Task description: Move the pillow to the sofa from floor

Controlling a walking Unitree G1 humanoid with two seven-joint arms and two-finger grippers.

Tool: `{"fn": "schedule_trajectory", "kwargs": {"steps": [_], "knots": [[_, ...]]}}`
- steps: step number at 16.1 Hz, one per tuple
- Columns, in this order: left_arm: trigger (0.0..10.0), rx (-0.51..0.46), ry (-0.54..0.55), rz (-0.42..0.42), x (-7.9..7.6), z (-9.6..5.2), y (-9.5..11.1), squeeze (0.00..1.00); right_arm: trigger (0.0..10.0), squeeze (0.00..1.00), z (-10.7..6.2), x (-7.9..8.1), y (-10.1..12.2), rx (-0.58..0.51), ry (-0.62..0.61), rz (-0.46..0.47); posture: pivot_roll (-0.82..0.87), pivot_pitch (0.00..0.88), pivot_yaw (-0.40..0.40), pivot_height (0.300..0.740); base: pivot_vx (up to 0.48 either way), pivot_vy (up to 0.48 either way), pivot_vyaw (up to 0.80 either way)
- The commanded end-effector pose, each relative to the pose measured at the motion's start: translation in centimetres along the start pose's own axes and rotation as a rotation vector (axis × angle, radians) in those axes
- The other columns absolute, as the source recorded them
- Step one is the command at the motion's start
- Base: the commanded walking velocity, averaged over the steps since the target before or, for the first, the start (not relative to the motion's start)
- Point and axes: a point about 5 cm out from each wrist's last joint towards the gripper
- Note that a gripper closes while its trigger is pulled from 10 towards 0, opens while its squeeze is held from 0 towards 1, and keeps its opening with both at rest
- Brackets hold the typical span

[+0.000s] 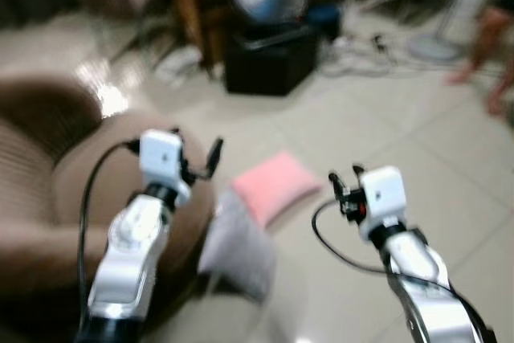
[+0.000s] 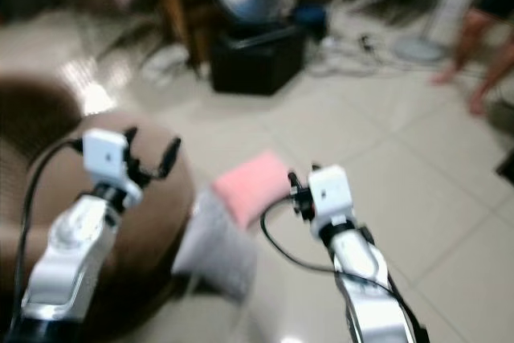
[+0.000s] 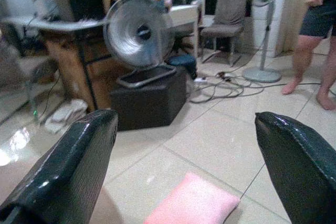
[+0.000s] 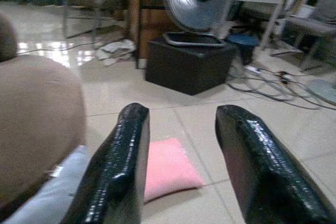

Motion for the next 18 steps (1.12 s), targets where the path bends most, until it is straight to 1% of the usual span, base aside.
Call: {"fn": "schedule_trajectory", "kwargs": {"steps": [1, 2, 3, 4, 5, 7, 11, 13, 14, 15, 16, 18], "knots": [[10.0, -0.001, -0.008, -0.009, -0.3, 0.1, 0.2, 1.00, 10.0, 1.00, 0.1, 0.1, 0.5, -0.026, 0.023, -0.006, -0.02, 0.033, 0.047, 0.740, 0.322, 0.000, 0.00], [10.0, -0.002, -0.002, -0.007, -0.2, 0.2, 0.2, 1.00, 10.0, 1.00, 0.1, 0.4, 0.6, -0.044, 0.052, 0.011, -0.02, 0.033, 0.046, 0.740, 0.326, 0.000, 0.00], [10.0, -0.002, 0.002, -0.006, -0.1, 0.2, 0.2, 1.00, 10.0, 1.00, 0.1, 0.7, 0.9, -0.063, 0.075, 0.048, -0.02, 0.035, 0.045, 0.740, 0.326, 0.000, 0.00], [10.0, -0.001, 0.003, -0.006, -0.1, 0.2, 0.2, 1.00, 10.0, 1.00, 0.1, 0.8, 1.0, -0.073, 0.081, 0.071, -0.02, 0.036, 0.045, 0.740, 0.330, 0.000, 0.00], [10.0, 0.001, 0.006, -0.004, 0.0, 0.1, 0.2, 1.00, 10.0, 1.00, 0.1, 0.9, 1.2, -0.085, 0.102, 0.091, -0.02, 0.039, 0.046, 0.740, 0.322, 0.000, 0.73], [10.0, 0.005, 0.012, 0.002, 0.1, 0.1, 0.2, 1.00, 10.0, 1.00, 0.0, 1.0, 1.3, -0.083, 0.131, 0.086, -0.02, 0.039, 0.046, 0.740, 0.324, 0.000, 0.80], [10.0, 0.006, 0.018, 0.005, 0.2, 0.0, 0.2, 1.00, 10.0, 1.00, -0.1, 1.0, 1.1, -0.074, 0.130, 0.079, -0.01, 0.052, 0.044, 0.740, 0.323, 0.000, 0.80], [10.0, 0.007, 0.019, 0.006, 0.2, 0.0, 0.3, 1.00, 10.0, 1.00, -0.2, 0.8, 0.9, -0.070, 0.119, 0.090, -0.02, 0.055, 0.046, 0.740, 0.322, 0.000, 0.00], [10.0, 0.009, 0.012, 0.013, 0.1, 0.0, 0.2, 1.00, 10.0, 0.65, -0.1, 0.6, 0.6, -0.044, 0.090, 0.073, -0.02, 0.056, 0.046, 0.740, 0.277, 0.000, 0.00], [10.0, 0.010, -0.001, 0.009, -0.1, 0.0, 0.2, 1.00, 10.0, 0.00, -0.2, 0.4, 0.3, -0.026, 0.070, 0.064, -0.02, 0.055, 0.047, 0.740, 0.000, 0.000, 0.00], [10.0, 0.022, -0.037, -0.006, -0.6, 0.0, -0.1, 1.00, 10.0, 0.00, -0.2, 0.1, -0.3, 0.011, 0.041, 0.057, -0.02, 0.057, 0.048, 0.740, 0.000, 0.000, 0.00], [10.0, 0.022, -0.058, -0.016, -0.7, -0.1, -0.2, 1.00, 10.0, 0.00, -0.4, -0.1, -1.1, 0.066, 0.008, 0.020, -0.02, 0.056, 0.051, 0.735, 0.000, 0.000, 0.00]]}}
Point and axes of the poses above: a point about 5 cm out from each wrist's last joint towards the gripper, its own z axis pointing out of the wrist towards the gripper, its own y axis along the axis of the wrist's last joint, x = y × z, and after that the axes turned 2 degrees about z, right-handed
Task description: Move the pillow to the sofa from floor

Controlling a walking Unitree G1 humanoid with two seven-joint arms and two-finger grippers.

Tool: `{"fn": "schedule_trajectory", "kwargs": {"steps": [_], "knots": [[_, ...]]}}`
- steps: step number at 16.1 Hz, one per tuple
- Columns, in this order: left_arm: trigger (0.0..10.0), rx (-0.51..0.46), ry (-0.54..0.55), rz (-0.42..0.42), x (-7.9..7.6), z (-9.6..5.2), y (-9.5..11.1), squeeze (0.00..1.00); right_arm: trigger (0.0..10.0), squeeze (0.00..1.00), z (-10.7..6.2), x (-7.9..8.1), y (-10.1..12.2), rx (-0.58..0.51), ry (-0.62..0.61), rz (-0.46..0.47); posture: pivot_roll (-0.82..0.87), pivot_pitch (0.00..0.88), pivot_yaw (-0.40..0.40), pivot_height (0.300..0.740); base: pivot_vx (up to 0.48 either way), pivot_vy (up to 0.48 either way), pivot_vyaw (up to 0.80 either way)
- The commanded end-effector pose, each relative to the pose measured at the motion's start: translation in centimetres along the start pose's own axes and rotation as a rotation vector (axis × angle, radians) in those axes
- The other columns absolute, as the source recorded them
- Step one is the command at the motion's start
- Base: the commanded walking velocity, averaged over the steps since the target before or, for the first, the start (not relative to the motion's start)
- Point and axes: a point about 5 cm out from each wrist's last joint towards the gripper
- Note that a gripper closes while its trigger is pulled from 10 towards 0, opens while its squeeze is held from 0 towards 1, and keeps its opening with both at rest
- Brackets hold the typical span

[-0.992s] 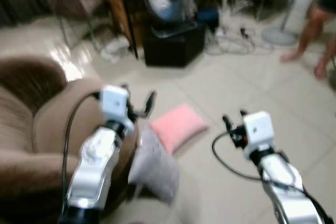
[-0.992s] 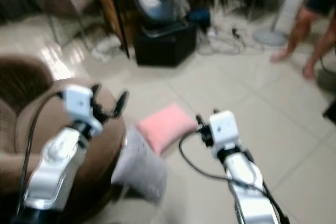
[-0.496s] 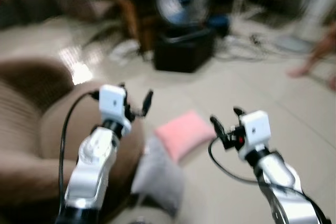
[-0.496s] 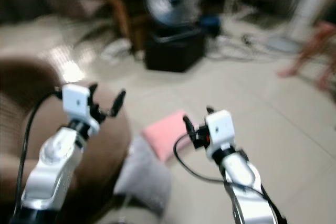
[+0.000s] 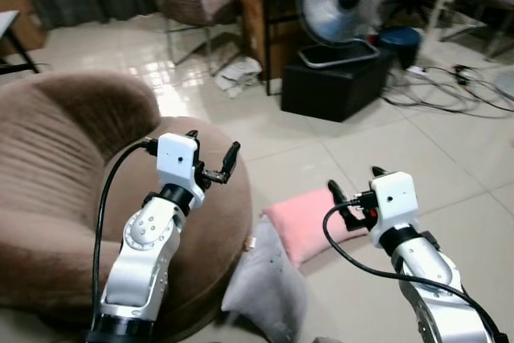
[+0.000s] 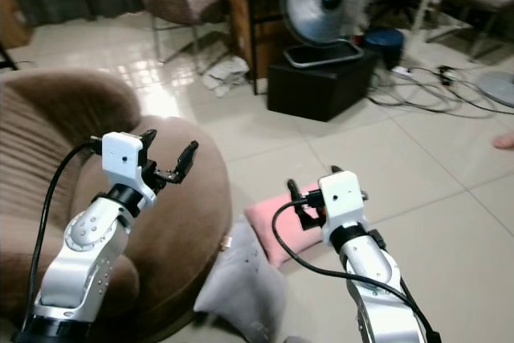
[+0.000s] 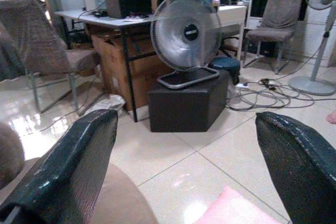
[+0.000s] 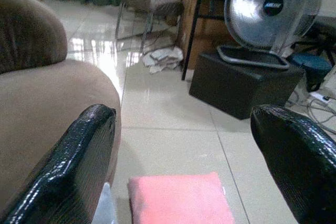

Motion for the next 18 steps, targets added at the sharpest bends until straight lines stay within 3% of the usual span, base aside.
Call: {"fn": "schedule_trajectory", "kwargs": {"steps": [1, 2, 3, 9, 18], "knots": [[10.0, 0.010, 0.009, 0.003, 0.49, -0.44, -0.10, 1.00, 10.0, 0.00, -0.20, 0.45, -0.50, 0.020, 0.002, 0.018, -0.02, 0.057, 0.052, 0.730, 0.000, 0.000, 0.00], [10.0, 0.020, 0.005, 0.013, 0.55, -0.56, -0.28, 0.74, 10.0, 0.00, -0.39, 0.40, -0.53, 0.014, -0.015, 0.034, -0.02, 0.058, 0.053, 0.725, 0.000, 0.000, 0.00], [10.0, 0.036, 0.004, 0.055, 0.72, -0.70, -0.63, 0.00, 10.0, 0.00, -0.53, 0.34, -0.49, 0.002, -0.031, 0.058, -0.02, 0.060, 0.055, 0.715, 0.000, 0.000, 0.00], [10.0, 0.046, -0.011, 0.138, 0.63, -0.78, -1.03, 0.00, 10.0, 0.00, -0.36, 0.17, -0.77, 0.038, -0.056, 0.078, -0.02, 0.066, 0.052, 0.675, 0.000, 0.000, 0.00], [10.0, 0.020, -0.012, 0.126, 0.66, -0.38, -0.75, 0.00, 10.0, 0.00, -0.32, -0.08, -0.74, 0.055, -0.082, 0.109, -0.02, 0.078, 0.048, 0.605, 0.000, 0.000, 0.00]]}}
Point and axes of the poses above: a point about 5 cm out from each wrist's last joint towards the gripper, its own z axis pointing out of the wrist towards the gripper, its own y axis along the axis of the wrist's last joint, x = y × z, and after that the axes turned 2 degrees about z, right-handed
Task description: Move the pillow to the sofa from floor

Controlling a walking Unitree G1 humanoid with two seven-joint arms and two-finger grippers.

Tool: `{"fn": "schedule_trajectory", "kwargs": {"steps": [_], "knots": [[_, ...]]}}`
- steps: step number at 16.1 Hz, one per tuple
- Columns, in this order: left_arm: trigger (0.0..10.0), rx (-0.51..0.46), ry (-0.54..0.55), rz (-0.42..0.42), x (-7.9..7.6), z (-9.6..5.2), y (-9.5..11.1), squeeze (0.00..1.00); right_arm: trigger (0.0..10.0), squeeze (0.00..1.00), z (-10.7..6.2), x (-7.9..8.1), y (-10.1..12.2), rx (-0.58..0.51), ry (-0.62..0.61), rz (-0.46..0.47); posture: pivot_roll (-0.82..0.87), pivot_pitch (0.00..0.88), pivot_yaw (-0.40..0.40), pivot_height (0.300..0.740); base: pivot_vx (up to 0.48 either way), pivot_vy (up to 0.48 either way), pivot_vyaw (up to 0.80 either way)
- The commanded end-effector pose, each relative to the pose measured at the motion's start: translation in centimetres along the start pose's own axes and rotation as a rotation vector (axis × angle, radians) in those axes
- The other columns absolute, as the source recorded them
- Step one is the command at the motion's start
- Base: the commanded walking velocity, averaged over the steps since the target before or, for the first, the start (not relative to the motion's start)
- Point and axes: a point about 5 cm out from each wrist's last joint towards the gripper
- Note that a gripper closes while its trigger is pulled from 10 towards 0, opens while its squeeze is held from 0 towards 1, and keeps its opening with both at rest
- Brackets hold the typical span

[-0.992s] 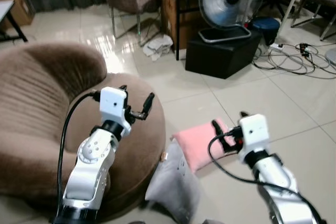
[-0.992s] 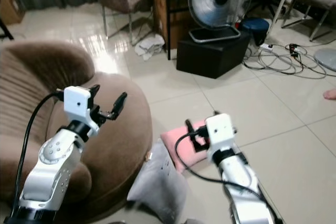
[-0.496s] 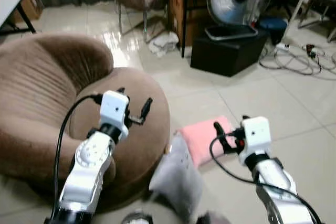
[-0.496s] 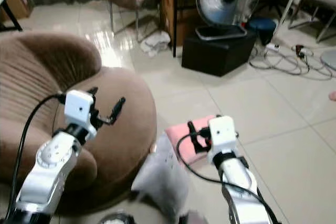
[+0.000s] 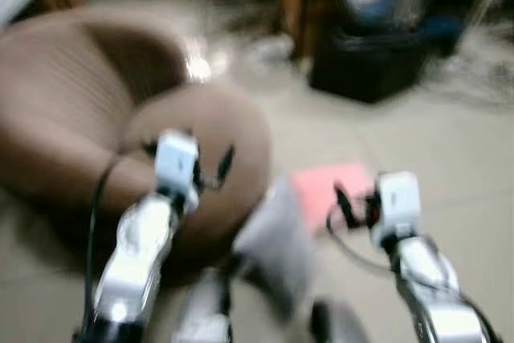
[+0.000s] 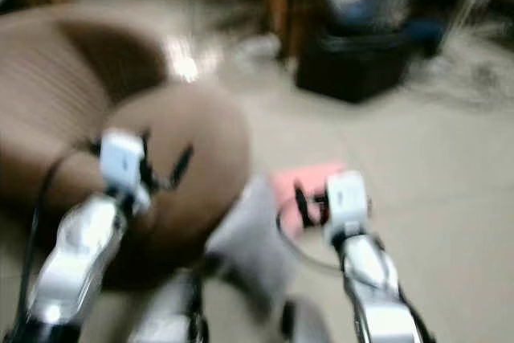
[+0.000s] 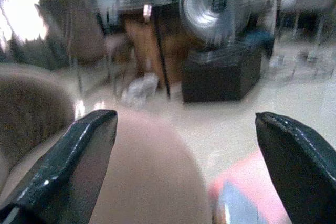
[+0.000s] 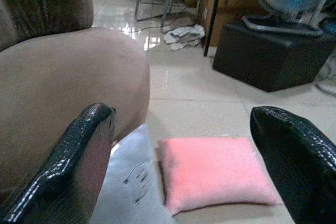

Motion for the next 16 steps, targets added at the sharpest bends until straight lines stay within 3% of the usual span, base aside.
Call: {"fn": "schedule_trajectory", "kwargs": {"steps": [1, 5, 9, 16], "knots": [[10.0, -0.007, 0.005, 0.029, 0.48, 0.22, 0.44, 0.00, 10.0, 0.00, -0.16, 0.17, -0.26, 0.024, 0.004, 0.005, -0.02, 0.082, 0.048, 0.605, 0.000, 0.000, 0.00], [10.0, -0.015, -0.023, -0.006, 0.24, 0.25, 0.41, 0.00, 10.0, 0.00, -0.33, 0.32, -0.40, 0.032, 0.010, 0.026, -0.02, 0.079, 0.055, 0.605, 0.153, 0.000, 0.00], [10.0, -0.013, -0.026, -0.012, 0.27, 0.25, 0.32, 0.00, 10.0, 0.00, -0.45, 0.33, -0.37, 0.028, 0.010, 0.032, -0.02, 0.075, 0.058, 0.605, 0.352, 0.000, -0.71], [10.0, -0.014, -0.028, -0.010, 0.24, 0.22, 0.20, 0.00, 10.0, 0.00, -0.29, 0.52, -0.40, 0.030, 0.032, -0.008, -0.02, 0.056, 0.057, 0.605, 0.354, 0.000, 0.00]]}}
Point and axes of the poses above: a point about 5 cm out from each wrist's last joint towards the gripper, its own z axis pointing out of the wrist towards the gripper, its own y axis along the axis of the wrist's last joint, x = y × z, and after that the axes turned 2 degrees about z, right-handed
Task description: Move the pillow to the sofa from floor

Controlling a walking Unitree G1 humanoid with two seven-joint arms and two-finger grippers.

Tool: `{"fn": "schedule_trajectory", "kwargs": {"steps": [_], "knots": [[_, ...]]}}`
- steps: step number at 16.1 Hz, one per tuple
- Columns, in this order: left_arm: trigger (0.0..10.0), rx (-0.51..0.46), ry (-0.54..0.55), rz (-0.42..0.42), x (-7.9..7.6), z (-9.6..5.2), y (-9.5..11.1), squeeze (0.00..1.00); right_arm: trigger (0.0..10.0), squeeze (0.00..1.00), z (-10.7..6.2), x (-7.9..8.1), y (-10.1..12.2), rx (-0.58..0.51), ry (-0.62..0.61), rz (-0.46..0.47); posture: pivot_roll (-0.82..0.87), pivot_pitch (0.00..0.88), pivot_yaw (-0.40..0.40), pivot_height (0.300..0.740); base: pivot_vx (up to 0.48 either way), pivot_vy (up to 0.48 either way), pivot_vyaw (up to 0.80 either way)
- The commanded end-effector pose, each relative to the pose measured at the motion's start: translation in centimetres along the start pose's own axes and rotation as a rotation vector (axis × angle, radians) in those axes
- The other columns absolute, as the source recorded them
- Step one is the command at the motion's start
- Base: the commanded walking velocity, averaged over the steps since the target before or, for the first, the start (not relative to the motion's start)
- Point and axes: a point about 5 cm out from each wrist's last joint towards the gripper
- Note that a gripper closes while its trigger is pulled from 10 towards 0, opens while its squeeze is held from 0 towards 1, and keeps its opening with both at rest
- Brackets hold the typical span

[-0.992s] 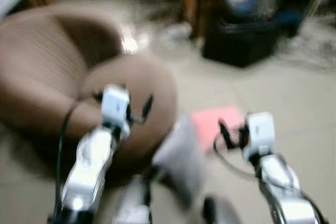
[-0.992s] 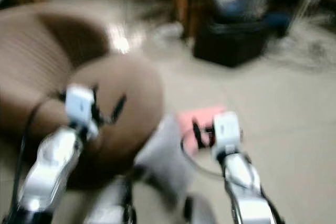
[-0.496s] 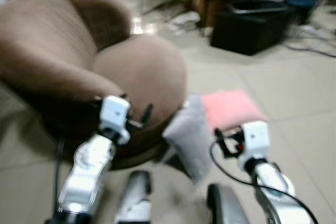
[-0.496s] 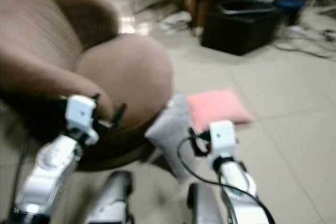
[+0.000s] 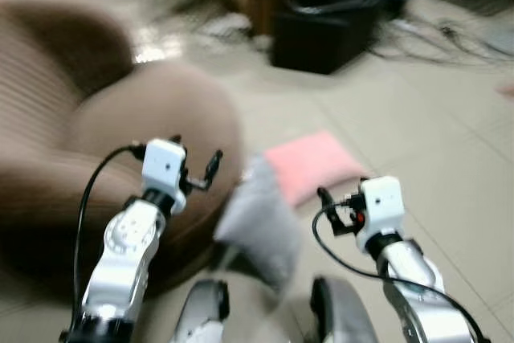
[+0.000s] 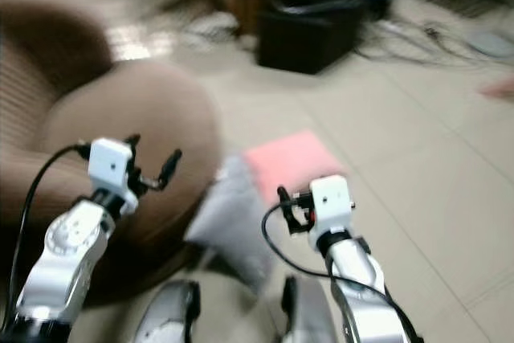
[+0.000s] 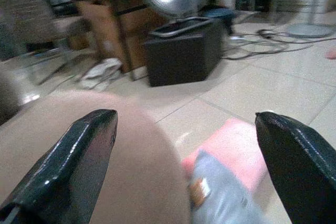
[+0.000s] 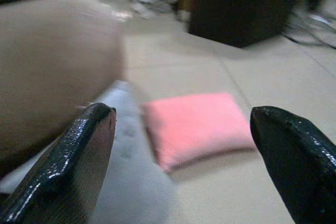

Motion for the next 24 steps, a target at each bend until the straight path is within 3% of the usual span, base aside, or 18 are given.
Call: {"fn": "schedule_trajectory", "kwargs": {"steps": [1, 6, 13, 17, 19, 21, 24], "knots": [[10.0, -0.010, -0.033, -0.010, -0.9, 0.2, 0.2, 0.00, 10.0, 0.00, -0.2, -0.8, -0.1, 0.005, -0.030, 0.001, -0.02, 0.064, 0.056, 0.605, 0.341, 0.000, 0.00], [10.0, -0.010, -0.029, -0.012, -0.7, 0.4, 0.3, 0.00, 10.0, 0.00, 0.0, -0.9, -0.1, 0.009, -0.037, 0.013, -0.02, 0.074, 0.055, 0.605, 0.317, 0.000, -0.27], [10.0, 0.029, -0.067, -0.009, -0.8, -0.1, -0.5, 0.00, 10.0, 0.00, -0.1, -0.7, -1.0, 0.062, 0.007, -0.013, -0.02, 0.070, 0.053, 0.605, 0.000, 0.000, 0.00], [10.0, 0.115, -0.156, 0.059, -1.4, -0.5, -2.0, 0.00, 10.0, 0.00, -0.2, -0.6, -1.3, 0.072, 0.034, -0.017, -0.03, 0.067, 0.055, 0.560, 0.000, 0.000, 0.00], [10.0, 0.132, -0.162, 0.049, -1.5, -0.3, -2.3, 0.00, 10.0, 0.00, -0.1, -0.6, -1.4, 0.076, 0.045, -0.020, -0.02, 0.071, 0.053, 0.545, 0.000, 0.000, 0.00], [10.0, 0.196, -0.117, 0.001, -1.0, 0.8, -3.3, 0.00, 10.0, 0.00, 0.2, -0.4, -1.3, 0.071, 0.087, -0.043, -0.02, 0.074, 0.048, 0.520, 0.000, 0.000, 0.00], [10.0, 0.282, -0.109, -0.037, -0.9, 1.3, -4.9, 0.00, 10.0, 0.00, 0.4, -0.3, -1.2, 0.076, 0.110, -0.057, -0.02, 0.088, 0.037, 0.495, 0.000, 0.000, 0.00]]}}
Point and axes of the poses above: a point about 5 cm out from each wrist's last joint towards the gripper, its own z axis pointing out of the wrist towards the gripper, its own y axis along the axis of the wrist's last joint, x = y × z, and after that the axes turned 2 degrees about z, right-handed
